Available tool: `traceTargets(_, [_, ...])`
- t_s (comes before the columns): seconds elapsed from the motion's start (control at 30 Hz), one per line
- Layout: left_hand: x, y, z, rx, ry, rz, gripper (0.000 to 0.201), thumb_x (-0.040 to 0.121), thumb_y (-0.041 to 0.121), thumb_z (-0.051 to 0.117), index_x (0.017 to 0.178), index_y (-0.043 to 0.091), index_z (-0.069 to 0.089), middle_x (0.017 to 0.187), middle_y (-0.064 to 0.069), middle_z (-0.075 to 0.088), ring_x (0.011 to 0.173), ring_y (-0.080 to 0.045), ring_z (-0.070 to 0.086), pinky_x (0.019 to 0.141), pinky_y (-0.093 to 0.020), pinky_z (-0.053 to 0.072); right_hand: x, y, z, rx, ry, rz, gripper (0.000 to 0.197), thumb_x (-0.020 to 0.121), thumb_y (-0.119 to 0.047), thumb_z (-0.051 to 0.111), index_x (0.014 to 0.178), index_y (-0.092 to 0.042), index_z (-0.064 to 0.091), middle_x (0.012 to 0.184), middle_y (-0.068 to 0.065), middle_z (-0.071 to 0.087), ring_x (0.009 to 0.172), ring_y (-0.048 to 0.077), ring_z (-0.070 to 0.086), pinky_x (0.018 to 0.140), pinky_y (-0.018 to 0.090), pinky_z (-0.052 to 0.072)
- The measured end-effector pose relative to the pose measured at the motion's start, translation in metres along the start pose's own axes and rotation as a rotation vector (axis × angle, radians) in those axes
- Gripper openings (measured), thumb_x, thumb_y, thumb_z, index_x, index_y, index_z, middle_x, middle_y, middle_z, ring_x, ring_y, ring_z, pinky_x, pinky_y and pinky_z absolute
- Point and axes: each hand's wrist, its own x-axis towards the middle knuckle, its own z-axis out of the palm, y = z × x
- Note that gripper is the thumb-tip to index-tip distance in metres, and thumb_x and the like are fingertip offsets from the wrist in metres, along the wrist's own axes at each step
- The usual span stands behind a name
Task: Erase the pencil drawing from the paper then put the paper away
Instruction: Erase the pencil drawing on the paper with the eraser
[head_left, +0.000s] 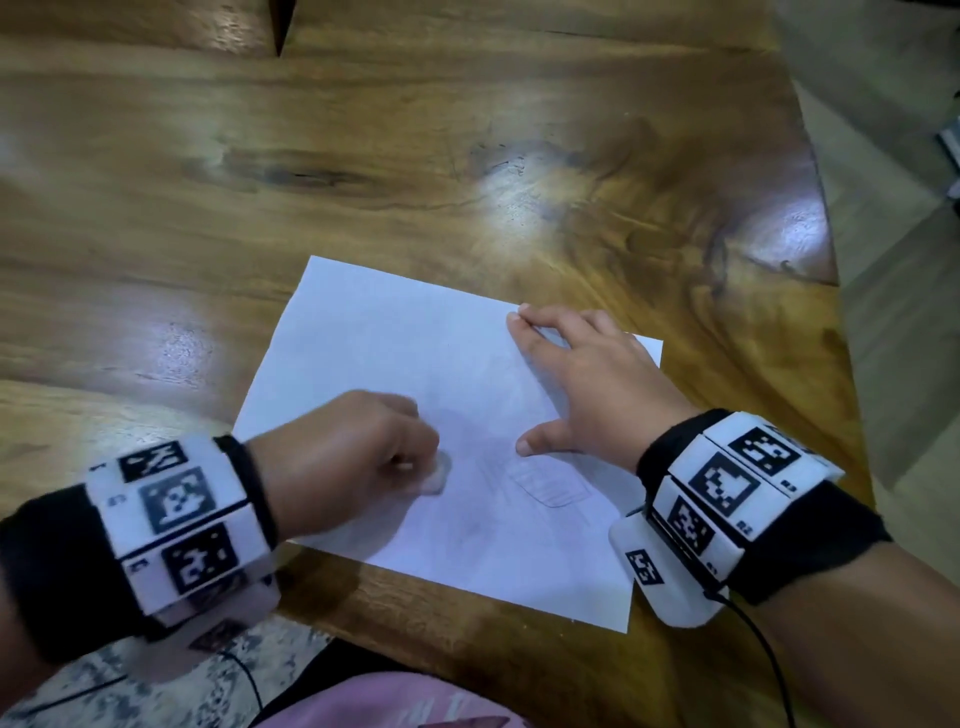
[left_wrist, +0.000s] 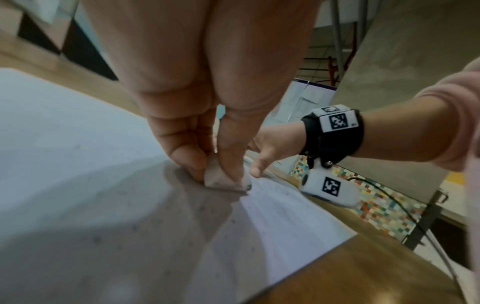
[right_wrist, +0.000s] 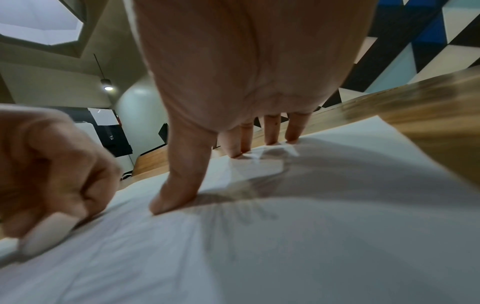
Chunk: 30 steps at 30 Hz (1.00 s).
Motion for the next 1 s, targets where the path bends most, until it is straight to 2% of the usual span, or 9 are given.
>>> traceTargets(0.07, [0.007, 0.001, -0.007, -0.036, -0.013, 0.013, 0.020, 0.081, 0.012, 0.059, 0.063, 0.021, 0.057, 0.052, 0.015, 0.049, 0.051, 0.009, 0.048, 0.051, -0.005, 0.032, 0.000, 0.000, 0.000, -0.003, 0.002, 0.000, 0.108, 0.070, -0.056, 0.070, 0.150, -0.029, 0.002, 0.154, -0.015, 0.004, 0.138, 0.015, 0.006, 0.112, 0.030, 0.013])
traceTargets(0.13, [0.029, 0.005, -0.020, 0.042, 0.124, 0.045, 0.010, 0.075, 0.028, 0.063, 0.066, 0.023, 0.063, 0.058, 0.007, 0.054, 0.055, -0.007, 0.049, 0.056, -0.020, 0.034, -0.001, -0.001, 0.000, -0.002, 0.004, 0.004, 0.108, 0.070, -0.056, 0.070, 0.150, -0.029, 0.002, 0.154, -0.015, 0.004, 0.138, 0.015, 0.006, 0.112, 0.030, 0.013])
traceTargets(0.23, [0.051, 0.013, -0.024, 0.098, 0.201, 0.057, 0.017, 0.076, 0.031, 0.066, 0.074, 0.015, 0.065, 0.068, -0.001, 0.051, 0.064, -0.019, 0.047, 0.060, -0.024, 0.029, -0.001, -0.001, -0.001, 0.001, 0.003, 0.006, 0.108, 0.070, -0.056, 0.070, 0.150, -0.030, 0.003, 0.154, -0.016, 0.004, 0.138, 0.015, 0.006, 0.111, 0.031, 0.014])
traceTargets(0.43, [-0.013, 0.019, 0.003, 0.010, -0.080, 0.130, 0.013, 0.073, 0.023, 0.059, 0.061, 0.017, 0.060, 0.065, 0.010, 0.045, 0.063, -0.004, 0.046, 0.056, -0.005, 0.030, -0.001, 0.000, 0.000, 0.003, -0.002, 0.002, 0.108, 0.071, -0.055, 0.070, 0.150, -0.028, 0.002, 0.154, -0.016, 0.003, 0.138, 0.016, 0.006, 0.112, 0.030, 0.013])
traceTargets(0.53, [0.007, 0.015, -0.008, 0.024, 0.021, 0.129, 0.030, 0.074, 0.039, 0.052, 0.059, 0.014, 0.059, 0.062, 0.004, 0.050, 0.064, -0.011, 0.048, 0.055, -0.011, 0.031, -0.001, 0.000, 0.000, 0.002, -0.001, -0.001, 0.108, 0.071, -0.056, 0.070, 0.150, -0.029, 0.002, 0.154, -0.016, 0.003, 0.138, 0.016, 0.006, 0.111, 0.029, 0.013])
traceTargets(0.63, [0.042, 0.013, -0.023, 0.095, 0.186, 0.100, 0.023, 0.073, 0.035, 0.064, 0.065, 0.014, 0.062, 0.064, -0.001, 0.051, 0.061, -0.020, 0.052, 0.051, -0.016, 0.029, -0.001, 0.000, 0.000, -0.006, 0.000, 0.000, 0.108, 0.070, -0.056, 0.070, 0.150, -0.029, 0.002, 0.154, -0.016, 0.003, 0.138, 0.016, 0.006, 0.111, 0.029, 0.014])
traceTargets(0.73, [0.026, 0.014, -0.011, 0.086, 0.143, 0.126, 0.025, 0.076, 0.032, 0.061, 0.059, 0.015, 0.055, 0.062, 0.003, 0.045, 0.057, -0.014, 0.046, 0.053, -0.019, 0.030, -0.001, 0.001, 0.000, -0.002, 0.002, 0.005, 0.108, 0.070, -0.056, 0.070, 0.150, -0.029, 0.002, 0.154, -0.016, 0.003, 0.136, 0.015, 0.007, 0.110, 0.029, 0.015])
traceTargets(0.87, [-0.017, 0.013, 0.008, -0.025, -0.084, 0.130, 0.010, 0.076, 0.018, 0.063, 0.067, 0.019, 0.058, 0.066, 0.015, 0.042, 0.057, 0.001, 0.045, 0.058, -0.002, 0.031, 0.000, -0.001, 0.000, -0.014, 0.000, -0.001, 0.108, 0.070, -0.056, 0.070, 0.150, -0.028, 0.002, 0.154, -0.016, 0.003, 0.135, 0.015, 0.009, 0.110, 0.028, 0.015])
traceTargets(1.0, [0.011, 0.012, -0.007, 0.035, 0.046, 0.141, 0.036, 0.076, 0.040, 0.044, 0.058, 0.011, 0.055, 0.063, 0.001, 0.049, 0.054, -0.012, 0.046, 0.055, -0.015, 0.031, -0.001, -0.001, 0.000, -0.017, 0.005, 0.007, 0.108, 0.070, -0.056, 0.070, 0.150, -0.029, 0.003, 0.154, -0.016, 0.004, 0.135, 0.016, 0.010, 0.110, 0.029, 0.016])
